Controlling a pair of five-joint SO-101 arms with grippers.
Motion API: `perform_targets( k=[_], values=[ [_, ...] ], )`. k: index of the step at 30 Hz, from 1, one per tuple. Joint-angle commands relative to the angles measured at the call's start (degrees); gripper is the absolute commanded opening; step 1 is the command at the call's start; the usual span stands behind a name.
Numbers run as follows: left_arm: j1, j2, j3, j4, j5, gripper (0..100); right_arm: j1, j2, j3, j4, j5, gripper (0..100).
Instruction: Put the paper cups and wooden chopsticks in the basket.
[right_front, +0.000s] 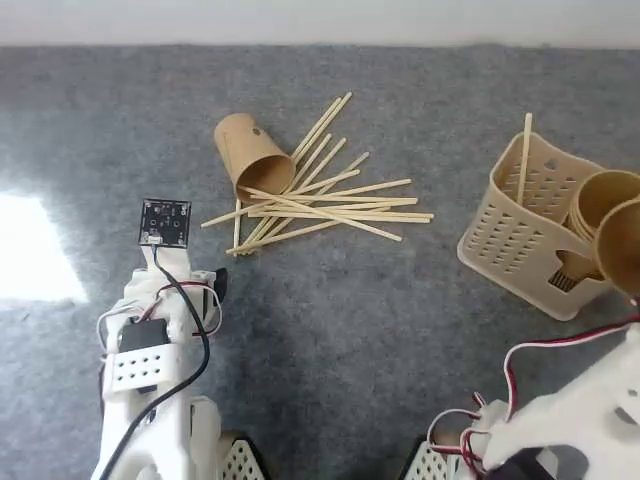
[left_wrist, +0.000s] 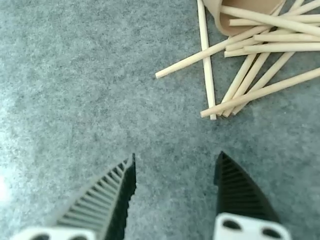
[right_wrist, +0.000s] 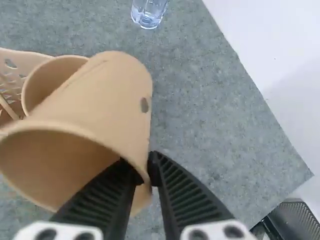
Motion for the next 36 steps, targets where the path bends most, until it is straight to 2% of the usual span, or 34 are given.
perform_targets(
  k=[1,12,18,23,32,36],
  values=[
    [-0.1,-1.1,-0.4,-1.2,0.5,25,0.6,0.3,-2.4,2.2,1.0,2.4],
    [-0.1,-1.1,-0.4,-1.2,0.5,25,-7.2,0.2,-2.5,2.3,-1.1,0.7],
    [-0.1,-1.1,-0.4,-1.2,0.5,25,-7.5,5.6,-1.4,2.5,-8.3,0.6],
    [-0.1,-1.1,-0.4,-1.2,0.5,25,-7.1,12.7,-0.7,2.6,-10.0,0.6],
    [-0.1,-1.1,-0.4,-1.3,0.5,25,-7.5,12.9,-0.7,2.5,-15.1,0.7],
    [-0.1,-1.1,-0.4,-1.3,0.5,25,-7.2,10.5,-0.7,2.5,-15.2,0.7]
  ],
)
